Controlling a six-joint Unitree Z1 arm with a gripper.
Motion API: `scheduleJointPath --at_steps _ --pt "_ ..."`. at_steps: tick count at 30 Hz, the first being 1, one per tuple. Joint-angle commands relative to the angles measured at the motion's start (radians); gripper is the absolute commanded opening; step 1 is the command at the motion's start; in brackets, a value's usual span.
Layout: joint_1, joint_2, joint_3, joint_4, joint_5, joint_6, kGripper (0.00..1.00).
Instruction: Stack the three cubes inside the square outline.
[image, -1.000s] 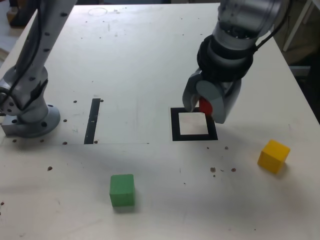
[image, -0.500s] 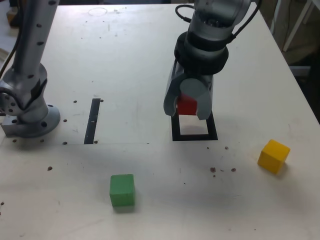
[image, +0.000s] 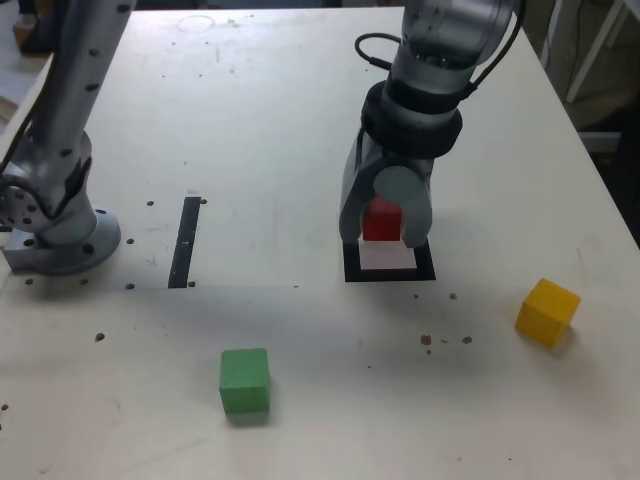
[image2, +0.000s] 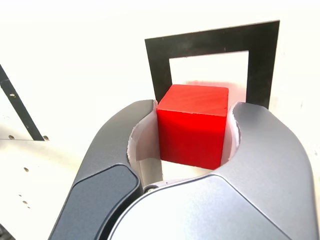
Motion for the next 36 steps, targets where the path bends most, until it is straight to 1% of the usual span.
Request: scheduleJointPath --at_steps 1,13,14,15,16,20,21,22,23,27,32,36 --pt "0.005 0.008 0.003 -0.004 -0.004 0.005 0.36" --pt "0.014 0.037 0.015 -0.023 -0.038 0.029 0.36" --pt "0.014 0.040 0.016 -0.025 -0.040 0.031 0.37" --pt "0.014 0.042 0.018 -0.028 -0.041 0.034 0.41" --pt "0.015 0.043 0.020 -0.032 -0.041 0.038 0.48" --pt "0.021 0.044 0.030 -0.043 -0.043 0.052 0.86" --pt "0.023 0.044 0.033 -0.046 -0.044 0.055 0.94" --pt "0.026 0.044 0.036 -0.047 -0.044 0.056 0.98" --pt "0.029 0.043 0.040 -0.049 -0.044 0.056 0.99" --pt "0.044 0.026 0.066 -0.061 -0.035 0.057 1.00" --pt "0.055 -0.018 0.089 -0.064 -0.011 0.059 1.00" --pt "0.056 -0.054 0.083 -0.067 0.007 0.083 1.00"
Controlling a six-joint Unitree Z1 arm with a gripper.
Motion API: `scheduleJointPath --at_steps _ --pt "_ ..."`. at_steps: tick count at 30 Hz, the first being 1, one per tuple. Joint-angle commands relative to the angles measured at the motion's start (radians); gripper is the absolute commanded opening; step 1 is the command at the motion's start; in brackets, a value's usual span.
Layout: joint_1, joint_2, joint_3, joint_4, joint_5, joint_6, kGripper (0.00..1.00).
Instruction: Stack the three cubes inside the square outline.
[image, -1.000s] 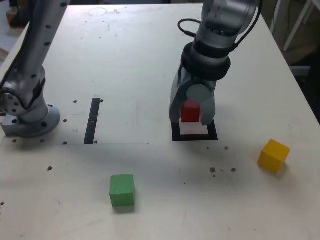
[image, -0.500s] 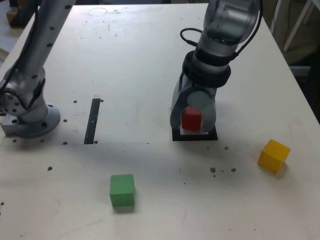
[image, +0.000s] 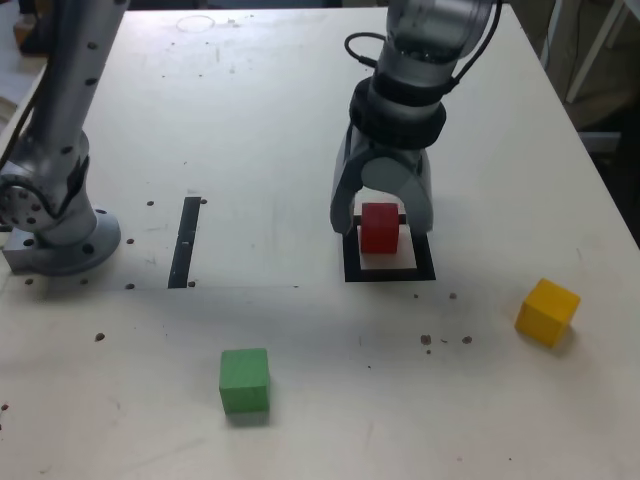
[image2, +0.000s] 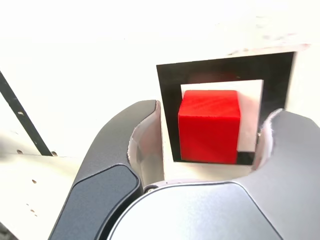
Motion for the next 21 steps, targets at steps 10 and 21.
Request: scheduleJointPath --at_steps 10,21 --pt "-0.014 -0.062 -0.071 0.000 0.056 0.096 1.00" --pt "-0.104 -0.001 -0.268 0.049 0.155 0.300 1.00"
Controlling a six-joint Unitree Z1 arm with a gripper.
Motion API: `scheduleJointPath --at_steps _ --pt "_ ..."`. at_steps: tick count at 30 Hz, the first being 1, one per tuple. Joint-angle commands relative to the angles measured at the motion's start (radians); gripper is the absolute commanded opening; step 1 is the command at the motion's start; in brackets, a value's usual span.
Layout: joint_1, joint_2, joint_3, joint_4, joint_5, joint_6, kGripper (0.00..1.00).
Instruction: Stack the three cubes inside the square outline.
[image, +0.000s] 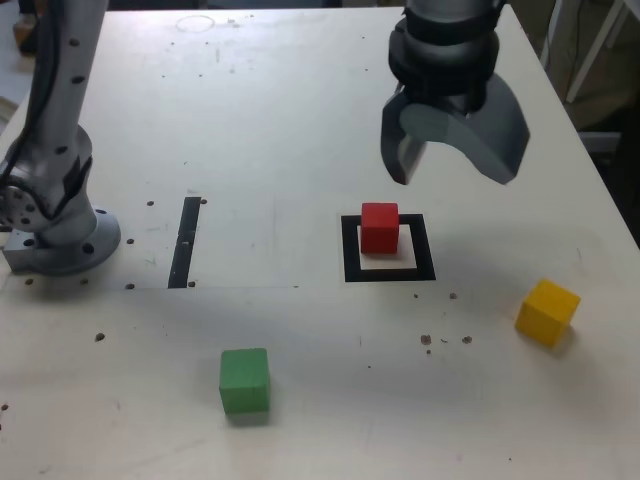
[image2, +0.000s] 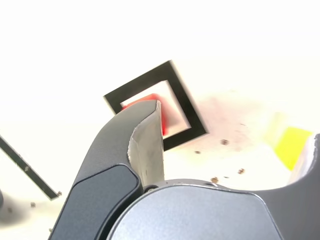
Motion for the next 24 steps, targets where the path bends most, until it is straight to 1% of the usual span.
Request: scheduleJointPath --at_steps 1,5,10,13,15,17,24 --pt "-0.018 0.041 -0.048 0.021 0.006 0.041 1.00" --pt "-0.061 0.106 -0.170 0.080 0.022 0.119 1.00" --pt "-0.145 0.186 -0.354 0.166 0.073 0.174 1.00" --pt "-0.172 0.229 -0.434 0.215 0.087 0.186 0.99" --pt "-0.179 0.256 -0.469 0.239 0.085 0.190 0.99" --pt "-0.183 0.283 -0.495 0.254 0.075 0.192 0.99" --pt "-0.195 0.382 -0.596 0.286 0.026 0.194 0.99"
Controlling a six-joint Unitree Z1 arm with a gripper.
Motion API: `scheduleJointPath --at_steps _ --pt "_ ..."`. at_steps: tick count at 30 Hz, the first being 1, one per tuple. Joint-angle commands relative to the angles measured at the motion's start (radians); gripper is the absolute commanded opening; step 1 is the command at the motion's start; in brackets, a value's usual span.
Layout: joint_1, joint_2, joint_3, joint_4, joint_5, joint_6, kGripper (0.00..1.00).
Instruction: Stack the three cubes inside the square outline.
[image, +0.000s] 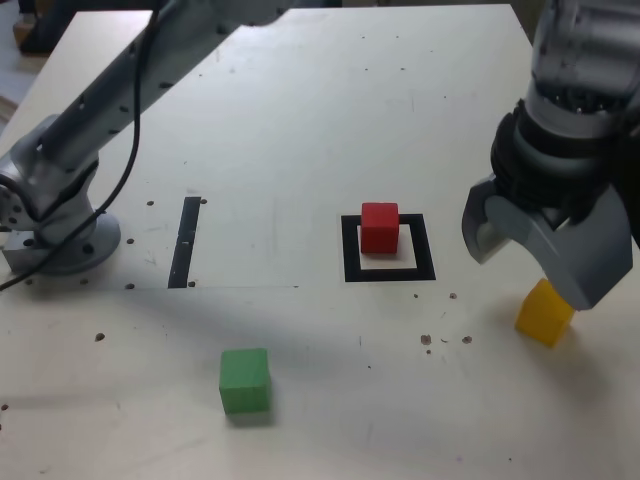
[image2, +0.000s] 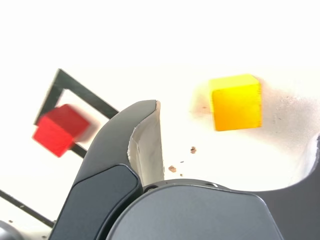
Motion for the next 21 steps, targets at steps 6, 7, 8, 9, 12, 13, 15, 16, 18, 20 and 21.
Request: scheduleJointPath --at_steps 6,7,8,9,12,13,15,16,18,20,21 --pt "-0.001 0.082 -0.104 0.040 -0.064 -0.006 0.99" --pt "0.000 0.091 -0.112 0.042 -0.074 -0.010 0.99" --pt "0.001 0.099 -0.118 0.043 -0.084 -0.015 0.99" --pt "0.002 0.107 -0.122 0.044 -0.093 -0.022 0.99" --pt "0.004 0.131 -0.133 0.044 -0.117 -0.043 0.98" --pt "0.004 0.140 -0.136 0.045 -0.123 -0.050 0.98" --pt "0.004 0.154 -0.141 0.045 -0.134 -0.062 0.97" --pt "0.004 0.159 -0.142 0.044 -0.138 -0.066 0.97" --pt "0.005 0.166 -0.144 0.044 -0.144 -0.074 0.95" --pt "0.008 0.170 -0.145 0.044 -0.148 -0.079 0.93" --pt "0.010 0.171 -0.146 0.044 -0.149 -0.081 0.92"
